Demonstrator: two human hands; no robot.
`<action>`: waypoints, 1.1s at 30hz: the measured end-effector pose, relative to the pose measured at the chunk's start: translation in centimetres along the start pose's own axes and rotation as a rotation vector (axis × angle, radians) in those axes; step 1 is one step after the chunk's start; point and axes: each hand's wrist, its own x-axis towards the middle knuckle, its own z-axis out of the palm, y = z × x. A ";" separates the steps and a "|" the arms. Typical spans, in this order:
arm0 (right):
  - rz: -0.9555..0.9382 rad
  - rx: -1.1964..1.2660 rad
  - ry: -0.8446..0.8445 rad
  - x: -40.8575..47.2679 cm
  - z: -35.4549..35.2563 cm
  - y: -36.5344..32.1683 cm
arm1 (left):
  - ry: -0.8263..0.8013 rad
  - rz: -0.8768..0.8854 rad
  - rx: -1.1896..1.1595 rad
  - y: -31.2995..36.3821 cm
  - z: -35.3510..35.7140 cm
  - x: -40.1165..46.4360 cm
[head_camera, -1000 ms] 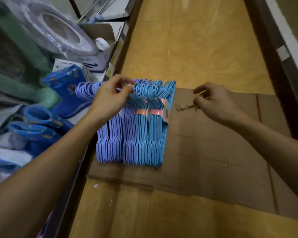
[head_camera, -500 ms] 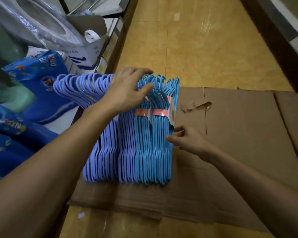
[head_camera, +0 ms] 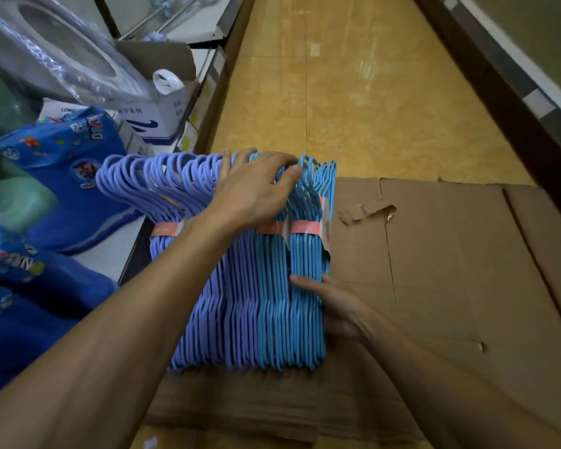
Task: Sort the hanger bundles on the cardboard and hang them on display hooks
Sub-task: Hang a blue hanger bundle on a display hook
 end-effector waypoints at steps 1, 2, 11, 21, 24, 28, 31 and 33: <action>0.008 0.004 -0.010 0.1 0.0 -0.1 | 0.006 0.002 0.003 0.0 0.1 -0.1; 0.010 0.011 -0.015 0.1 0.0 -0.1 | 0.007 0.006 0.005 0.1 0.1 -0.1; -0.026 -0.072 -0.039 -1.7 -1.8 -1.7 | -0.005 0.116 -0.058 3.0 0.2 0.6; -0.002 -0.215 -0.063 -7.2 -11.4 -6.4 | 0.049 0.302 -0.103 7.6 1.6 2.1; 0.037 -0.269 -0.038 -8.7 -14.7 -6.8 | 0.003 0.317 -0.084 9.5 4.1 2.2; 0.055 -0.322 0.004 -10.2 -17.1 -6.4 | -0.086 0.310 -0.221 13.2 6.8 1.7; 0.053 -0.376 0.031 -10.5 -18.1 -6.4 | -0.060 0.305 -0.206 15.0 7.6 2.0; 0.051 -0.411 0.039 -10.7 -18.4 -6.6 | -0.044 0.286 -0.200 15.3 7.8 2.2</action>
